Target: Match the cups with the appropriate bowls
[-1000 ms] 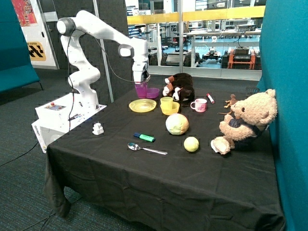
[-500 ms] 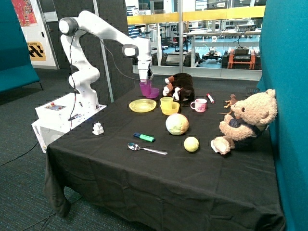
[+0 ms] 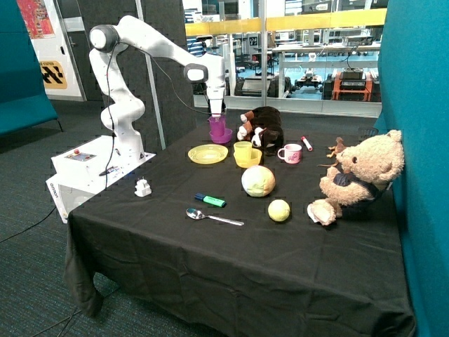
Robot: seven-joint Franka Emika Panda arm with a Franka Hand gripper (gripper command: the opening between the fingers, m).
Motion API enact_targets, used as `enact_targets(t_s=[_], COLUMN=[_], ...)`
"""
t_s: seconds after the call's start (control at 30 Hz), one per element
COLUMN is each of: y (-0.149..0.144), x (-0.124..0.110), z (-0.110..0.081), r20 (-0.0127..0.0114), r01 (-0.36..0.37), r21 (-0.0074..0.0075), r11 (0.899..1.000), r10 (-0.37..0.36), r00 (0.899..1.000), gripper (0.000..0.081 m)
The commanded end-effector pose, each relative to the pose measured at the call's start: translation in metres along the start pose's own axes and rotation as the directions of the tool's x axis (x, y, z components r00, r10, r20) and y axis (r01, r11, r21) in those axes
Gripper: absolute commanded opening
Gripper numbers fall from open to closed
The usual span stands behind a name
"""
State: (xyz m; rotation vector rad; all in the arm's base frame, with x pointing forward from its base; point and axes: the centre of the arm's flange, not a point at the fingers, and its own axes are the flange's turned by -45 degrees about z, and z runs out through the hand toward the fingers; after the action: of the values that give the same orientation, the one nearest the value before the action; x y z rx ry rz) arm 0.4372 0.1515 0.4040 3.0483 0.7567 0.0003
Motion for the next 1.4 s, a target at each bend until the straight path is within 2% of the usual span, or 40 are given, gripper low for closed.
enact_targets(t_s=[0.0,0.33,0.5,0.67,0.97,1.0,1.17,1.37], y=[-0.035,-0.06,-0.082,-0.103,-0.113,-0.114,-0.12,-0.119], x=[-0.002,-0.005,-0.002,-0.003,-0.006,-0.006,-0.009,-0.007], z=[0.004,0.006,0.001,-0.002,0.007,0.009,0.015,0.023], r20=[-0.0001,-0.0001,-0.0002,-0.0002,-0.0003,-0.0003,-0.0003,-0.0003], r01=[0.089,0.132,0.188,0.248,0.286,0.301,0.323,0.327], r21=[0.0008,0.0008,0.0008,0.0008,0.0008,0.0008,0.0008,0.0008], r11=[0.996,0.991,0.982,0.969,0.958,0.954,0.946,0.945], r10=[-0.089,-0.132,-0.188,-0.248,-0.286,-0.301,-0.323,-0.327], r00=[0.996,0.991,0.982,0.969,0.958,0.954,0.946,0.945], gripper=[0.0,0.0,0.0,0.0,0.0,0.0,0.0,0.0])
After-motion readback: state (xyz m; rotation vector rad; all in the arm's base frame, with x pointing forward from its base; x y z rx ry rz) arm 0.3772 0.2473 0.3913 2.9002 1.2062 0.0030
